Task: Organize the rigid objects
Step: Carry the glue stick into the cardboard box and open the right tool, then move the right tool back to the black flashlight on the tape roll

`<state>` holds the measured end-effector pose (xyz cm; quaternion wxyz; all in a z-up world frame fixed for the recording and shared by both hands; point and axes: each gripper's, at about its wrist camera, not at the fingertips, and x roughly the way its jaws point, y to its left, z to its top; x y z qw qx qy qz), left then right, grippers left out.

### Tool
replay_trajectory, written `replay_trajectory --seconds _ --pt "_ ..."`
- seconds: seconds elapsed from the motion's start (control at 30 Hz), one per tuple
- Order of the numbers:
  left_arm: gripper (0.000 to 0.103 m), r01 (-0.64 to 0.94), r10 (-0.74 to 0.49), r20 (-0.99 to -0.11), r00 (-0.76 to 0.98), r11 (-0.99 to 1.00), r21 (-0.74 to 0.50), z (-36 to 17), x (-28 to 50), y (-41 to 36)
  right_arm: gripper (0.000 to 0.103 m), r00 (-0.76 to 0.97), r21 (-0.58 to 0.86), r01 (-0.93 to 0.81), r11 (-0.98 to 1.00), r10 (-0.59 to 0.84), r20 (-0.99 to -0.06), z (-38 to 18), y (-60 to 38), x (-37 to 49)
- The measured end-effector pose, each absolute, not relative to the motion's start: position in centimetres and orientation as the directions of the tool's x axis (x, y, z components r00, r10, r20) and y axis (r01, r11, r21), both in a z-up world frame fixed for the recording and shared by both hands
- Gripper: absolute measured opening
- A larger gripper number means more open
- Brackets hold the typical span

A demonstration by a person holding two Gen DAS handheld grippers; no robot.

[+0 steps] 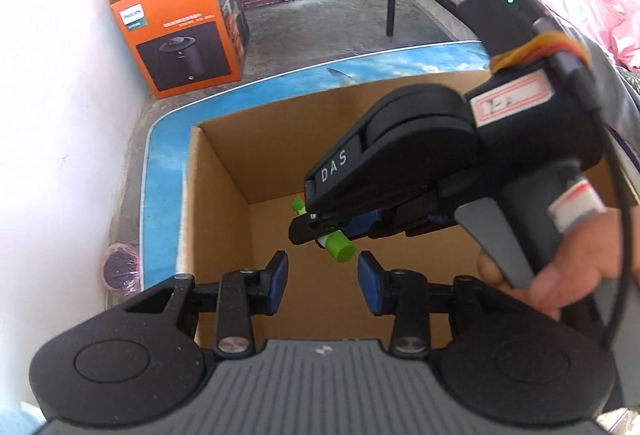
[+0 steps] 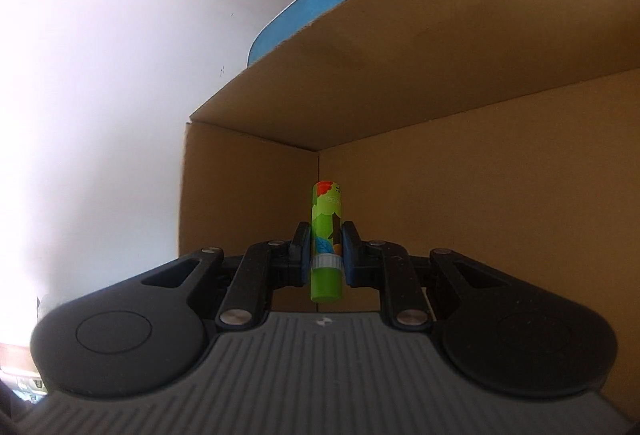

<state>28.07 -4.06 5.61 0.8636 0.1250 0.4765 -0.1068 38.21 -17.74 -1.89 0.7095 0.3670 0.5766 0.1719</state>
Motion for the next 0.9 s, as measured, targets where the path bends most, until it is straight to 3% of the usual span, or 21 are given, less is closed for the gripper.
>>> replay_trajectory --seconds 0.13,0.2,0.27,0.5,0.9 --pt "0.046 0.277 -0.054 -0.833 0.551 0.953 0.121 6.4 28.0 -3.1 0.020 0.257 0.717 0.190 0.671 0.670 -0.696 -2.8 -16.6 39.3" --pt "0.048 0.277 -0.063 -0.822 0.567 0.954 0.117 7.0 27.1 -2.9 0.048 0.232 0.718 0.194 0.668 0.680 -0.695 -3.1 -16.2 39.5" --pt "0.049 0.276 -0.077 -0.810 0.581 0.955 0.108 7.7 26.3 -2.7 0.061 0.237 0.703 0.180 0.688 0.664 -0.710 -2.7 -16.0 39.4" --pt "0.053 0.284 -0.160 -0.753 0.638 0.958 0.037 10.7 23.5 -1.4 0.063 0.314 0.731 0.150 0.665 0.670 -0.673 0.8 -19.5 35.8" --pt "0.072 0.328 -0.282 -0.629 0.725 0.944 -0.045 14.2 11.4 1.0 0.067 0.539 0.762 -0.167 0.626 0.705 -0.461 13.3 -27.1 17.5"
